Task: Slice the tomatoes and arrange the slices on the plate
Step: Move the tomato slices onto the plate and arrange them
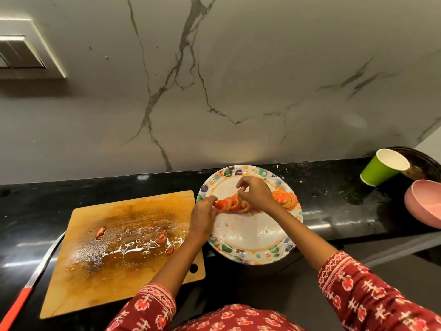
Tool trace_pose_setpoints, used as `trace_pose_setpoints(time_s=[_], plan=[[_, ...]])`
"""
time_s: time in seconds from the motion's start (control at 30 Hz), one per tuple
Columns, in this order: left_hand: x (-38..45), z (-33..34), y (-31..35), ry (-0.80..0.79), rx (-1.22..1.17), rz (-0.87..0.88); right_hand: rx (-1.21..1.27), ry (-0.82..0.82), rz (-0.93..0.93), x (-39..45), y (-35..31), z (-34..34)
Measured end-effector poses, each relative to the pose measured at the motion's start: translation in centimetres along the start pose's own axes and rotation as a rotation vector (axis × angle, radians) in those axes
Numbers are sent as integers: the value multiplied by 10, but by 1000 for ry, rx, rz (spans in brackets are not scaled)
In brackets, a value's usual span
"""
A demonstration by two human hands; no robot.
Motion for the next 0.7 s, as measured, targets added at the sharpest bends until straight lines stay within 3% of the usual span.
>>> trace_pose_setpoints(time_s=[0.17,0.3,0.5,0.7], plan=[[-2,-2,-1,-3,1,-49,29,-8,-21,-5,0,1],[-11,-17,-2,82,-41,-24,44,-34,-60,-10,-9,7],[-32,-88,-19,349,-106,-51,111,-77,-107,-18,-37,25],[-79,-154,-61,410,-13,-133,139,-143,-234,-36,-94,54]])
Point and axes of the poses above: each hand's wrist, its own x-axis towards the middle knuckle, its own z-axis out of the palm, y = z × x, the point moved 3 cm from there along x, towards the middle knuckle, and after that the axes turned 15 degrees about -x, right-handed, at the moved point
